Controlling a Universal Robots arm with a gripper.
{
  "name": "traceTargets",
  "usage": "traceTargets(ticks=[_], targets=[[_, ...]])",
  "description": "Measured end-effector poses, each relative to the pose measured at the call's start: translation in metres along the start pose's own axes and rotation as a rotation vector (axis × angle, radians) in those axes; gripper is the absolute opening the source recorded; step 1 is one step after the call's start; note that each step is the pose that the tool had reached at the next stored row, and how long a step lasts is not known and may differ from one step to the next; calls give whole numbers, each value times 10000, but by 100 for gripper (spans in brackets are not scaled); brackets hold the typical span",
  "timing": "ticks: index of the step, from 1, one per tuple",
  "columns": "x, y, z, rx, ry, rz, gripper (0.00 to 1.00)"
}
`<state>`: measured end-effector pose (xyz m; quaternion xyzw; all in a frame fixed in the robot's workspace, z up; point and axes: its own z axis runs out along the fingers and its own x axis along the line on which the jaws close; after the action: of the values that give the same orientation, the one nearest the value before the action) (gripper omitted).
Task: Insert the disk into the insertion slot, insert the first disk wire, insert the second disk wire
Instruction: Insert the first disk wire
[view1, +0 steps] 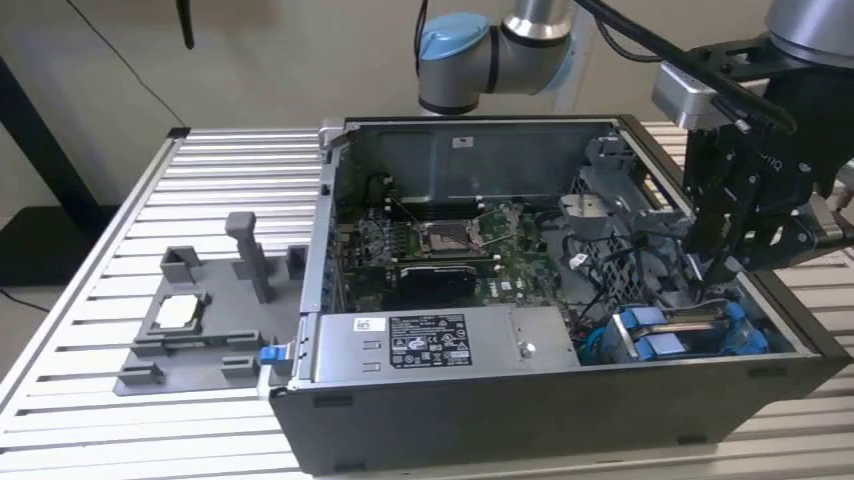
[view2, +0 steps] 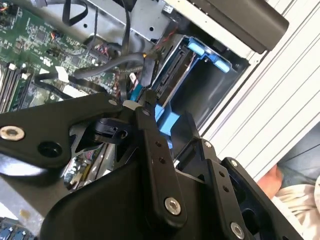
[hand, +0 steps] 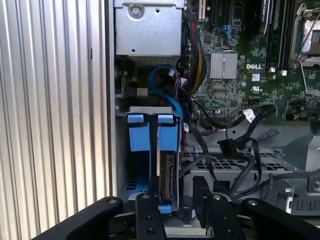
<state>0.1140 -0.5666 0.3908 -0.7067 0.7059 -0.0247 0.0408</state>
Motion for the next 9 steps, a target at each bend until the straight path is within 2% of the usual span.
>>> traceTargets(ticks=[4,7,9], targets=[[-38,-3,-44,177,-3,-5,41],[-147,-1,-39,308,7,-42,41],[-195,0,-23,400,20,-149,41]])
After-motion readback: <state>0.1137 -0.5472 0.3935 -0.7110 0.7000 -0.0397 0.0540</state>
